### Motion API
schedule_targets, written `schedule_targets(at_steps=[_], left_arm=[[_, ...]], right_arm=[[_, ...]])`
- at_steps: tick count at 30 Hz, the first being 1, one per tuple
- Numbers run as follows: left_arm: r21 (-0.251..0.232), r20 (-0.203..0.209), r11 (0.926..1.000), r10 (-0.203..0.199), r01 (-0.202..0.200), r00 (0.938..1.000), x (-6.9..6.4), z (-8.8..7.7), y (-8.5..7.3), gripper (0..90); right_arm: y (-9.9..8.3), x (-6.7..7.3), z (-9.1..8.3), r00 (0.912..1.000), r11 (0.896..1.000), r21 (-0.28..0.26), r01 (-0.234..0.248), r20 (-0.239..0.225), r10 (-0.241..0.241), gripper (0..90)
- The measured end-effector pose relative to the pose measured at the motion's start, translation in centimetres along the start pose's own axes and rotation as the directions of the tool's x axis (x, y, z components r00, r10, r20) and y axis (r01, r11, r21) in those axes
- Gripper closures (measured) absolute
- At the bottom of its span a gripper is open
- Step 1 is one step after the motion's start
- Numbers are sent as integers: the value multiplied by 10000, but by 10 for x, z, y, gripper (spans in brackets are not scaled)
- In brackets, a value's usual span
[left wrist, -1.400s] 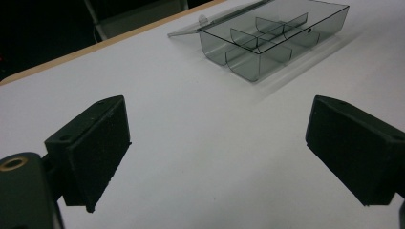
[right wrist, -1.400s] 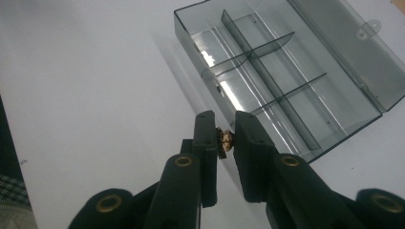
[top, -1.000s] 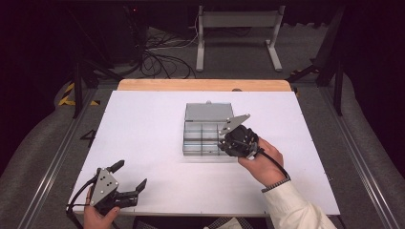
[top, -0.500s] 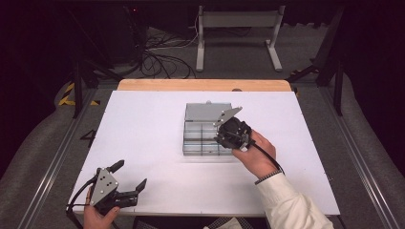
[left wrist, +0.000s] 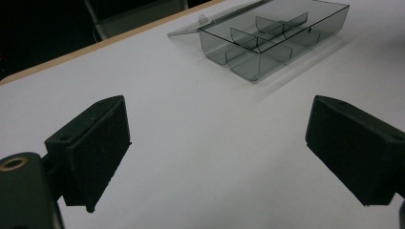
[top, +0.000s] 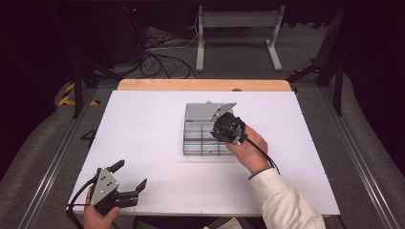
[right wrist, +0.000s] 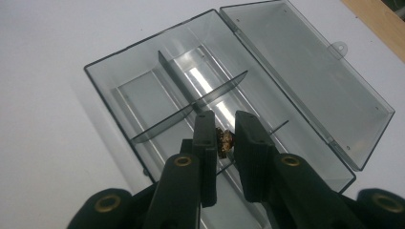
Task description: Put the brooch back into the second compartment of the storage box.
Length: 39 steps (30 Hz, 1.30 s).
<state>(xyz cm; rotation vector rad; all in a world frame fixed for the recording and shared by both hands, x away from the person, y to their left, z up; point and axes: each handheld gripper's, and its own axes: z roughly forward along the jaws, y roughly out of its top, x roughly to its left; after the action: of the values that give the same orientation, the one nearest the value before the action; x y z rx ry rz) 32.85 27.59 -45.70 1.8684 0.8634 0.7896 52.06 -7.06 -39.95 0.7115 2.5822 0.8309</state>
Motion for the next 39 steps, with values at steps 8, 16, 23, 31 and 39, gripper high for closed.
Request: schedule_targets(at_steps=[8,16,23,31,39], left_arm=[[39,44,10000,-6,6,10000,-1,1,0,82],[55,66,10000,52,-52,10000,-1,2,1,82],[49,64,10000,58,-58,10000,-2,2,1,82],[71,98,9999,87,-88,9999,-2,3,1,82],[53,105,9999,89,-90,9999,-2,2,1,83]], right_arm=[[-3,-9,15,9989,9988,-148,-477,-57,476,795],[-4,-13,29,9970,9969,-152,-775,-45,774,794],[-5,-17,39,9940,9939,-131,-1094,-59,1093,794],[-7,-20,48,9911,9910,-150,-1330,-92,1329,794],[-9,-22,58,9870,9870,-72,-1607,-92,1607,793]])
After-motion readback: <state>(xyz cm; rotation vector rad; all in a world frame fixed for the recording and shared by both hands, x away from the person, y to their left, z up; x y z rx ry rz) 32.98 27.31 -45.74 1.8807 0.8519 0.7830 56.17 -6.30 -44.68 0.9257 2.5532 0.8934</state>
